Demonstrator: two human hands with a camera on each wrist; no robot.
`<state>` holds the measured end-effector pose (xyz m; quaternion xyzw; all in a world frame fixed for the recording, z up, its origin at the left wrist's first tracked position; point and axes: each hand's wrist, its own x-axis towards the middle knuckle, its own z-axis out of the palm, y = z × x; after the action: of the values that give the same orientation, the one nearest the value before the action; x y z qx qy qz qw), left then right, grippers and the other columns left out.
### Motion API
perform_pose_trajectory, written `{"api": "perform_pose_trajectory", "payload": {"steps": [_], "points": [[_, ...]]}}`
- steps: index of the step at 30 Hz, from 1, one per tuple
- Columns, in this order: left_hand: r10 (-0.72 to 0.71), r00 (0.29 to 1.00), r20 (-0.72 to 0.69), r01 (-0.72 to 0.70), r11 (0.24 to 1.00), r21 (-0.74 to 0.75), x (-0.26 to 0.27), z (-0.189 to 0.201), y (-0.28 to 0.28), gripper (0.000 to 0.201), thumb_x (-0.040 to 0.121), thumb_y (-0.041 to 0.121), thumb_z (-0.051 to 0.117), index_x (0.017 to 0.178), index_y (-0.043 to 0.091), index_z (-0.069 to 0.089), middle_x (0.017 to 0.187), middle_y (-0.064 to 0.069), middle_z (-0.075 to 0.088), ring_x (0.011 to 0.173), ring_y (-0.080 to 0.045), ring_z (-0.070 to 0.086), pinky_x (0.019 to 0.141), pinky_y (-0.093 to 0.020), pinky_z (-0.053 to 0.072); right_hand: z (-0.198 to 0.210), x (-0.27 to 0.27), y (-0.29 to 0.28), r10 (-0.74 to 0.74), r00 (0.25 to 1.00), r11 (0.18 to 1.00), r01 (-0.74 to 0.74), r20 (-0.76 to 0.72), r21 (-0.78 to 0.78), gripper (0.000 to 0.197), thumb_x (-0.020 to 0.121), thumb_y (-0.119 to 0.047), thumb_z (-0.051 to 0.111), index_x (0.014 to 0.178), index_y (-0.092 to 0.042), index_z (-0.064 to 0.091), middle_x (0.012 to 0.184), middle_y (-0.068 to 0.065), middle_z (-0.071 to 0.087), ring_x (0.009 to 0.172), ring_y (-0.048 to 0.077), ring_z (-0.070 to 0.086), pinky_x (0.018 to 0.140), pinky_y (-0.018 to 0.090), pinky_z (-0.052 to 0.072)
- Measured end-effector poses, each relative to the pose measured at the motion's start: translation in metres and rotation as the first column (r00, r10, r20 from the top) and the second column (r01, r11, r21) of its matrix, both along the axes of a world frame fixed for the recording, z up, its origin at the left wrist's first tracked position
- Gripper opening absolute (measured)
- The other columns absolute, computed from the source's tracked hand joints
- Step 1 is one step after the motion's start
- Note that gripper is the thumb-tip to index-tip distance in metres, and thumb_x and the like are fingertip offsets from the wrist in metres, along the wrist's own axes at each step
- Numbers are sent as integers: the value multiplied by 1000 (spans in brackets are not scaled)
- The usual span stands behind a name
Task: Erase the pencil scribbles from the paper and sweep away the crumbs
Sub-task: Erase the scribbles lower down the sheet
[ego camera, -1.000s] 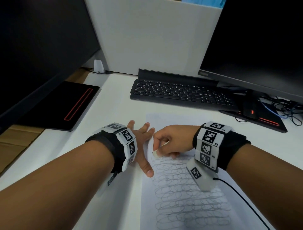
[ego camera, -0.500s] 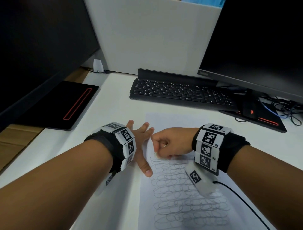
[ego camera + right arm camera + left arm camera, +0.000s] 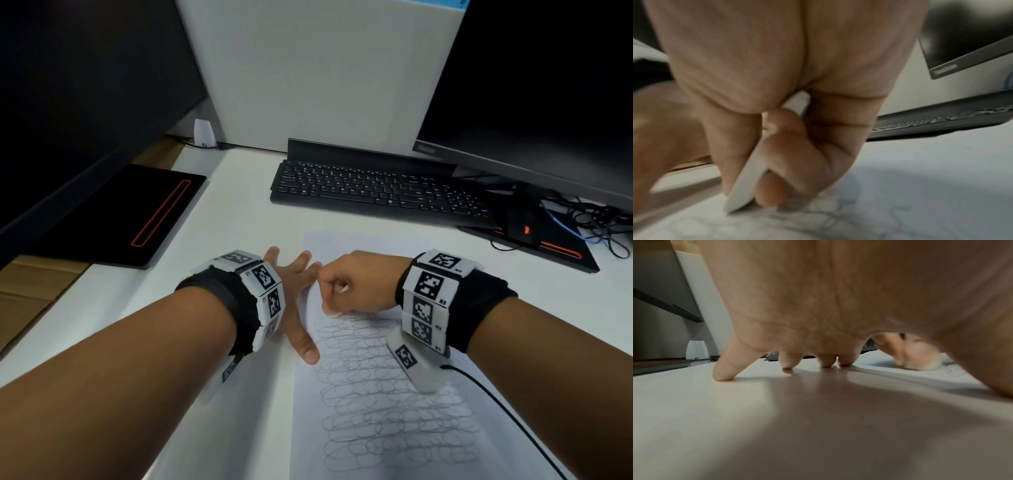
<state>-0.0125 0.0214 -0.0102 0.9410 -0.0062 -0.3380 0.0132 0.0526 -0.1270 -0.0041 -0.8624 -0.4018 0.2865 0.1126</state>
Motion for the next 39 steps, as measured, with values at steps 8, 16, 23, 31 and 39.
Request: {"api": "perform_pose_trajectory", "payload": {"steps": [8,16,23,31,39], "points": [[4,1000,-6,-4,1000,-10,2,-2,2,137,59,70,78,151,41,-21,159,12,-25,143,-38,-28,113,-66,2,2,5,-1,-44,998,999,43,-39,-26,10,93,-21,65,84,-16,62,75,4,68,56,20,67,55,25,56],[-3,1000,-2,3,1000,4,0,1,-1,137,62,68,77,151,36,-22,160,10,-25,142,-39,-28,113,-62,-3,3,8,-4,-26,999,1000,26,45,-4,6,92,-21,62,87,-18,64,72,-8,69,48,3,60,65,23,53],[-13,1000,2,13,1000,19,-2,7,-6,134,67,65,76,151,32,-22,160,7,-25,143,-37,-27,114,-58,-5,5,11,-5,-33,995,999,33,92,4,9,93,-17,59,88,-19,66,64,-18,64,49,-11,56,62,17,43],[-6,1000,0,6,1000,14,1,2,-3,137,63,69,77,151,34,-22,159,10,-26,143,-39,-28,114,-62,-1,5,11,-7,-14,996,1000,16,92,-16,11,93,-15,57,86,-19,65,78,-15,67,47,-11,55,61,17,42],[-5,1000,5,5,1000,1,2,-1,-1,138,60,70,77,151,35,-21,159,12,-26,143,-38,-28,114,-64,1,5,8,-14,-9,995,1000,11,102,-26,6,93,-20,62,90,-18,67,92,-8,72,62,-6,57,64,14,41]]}}
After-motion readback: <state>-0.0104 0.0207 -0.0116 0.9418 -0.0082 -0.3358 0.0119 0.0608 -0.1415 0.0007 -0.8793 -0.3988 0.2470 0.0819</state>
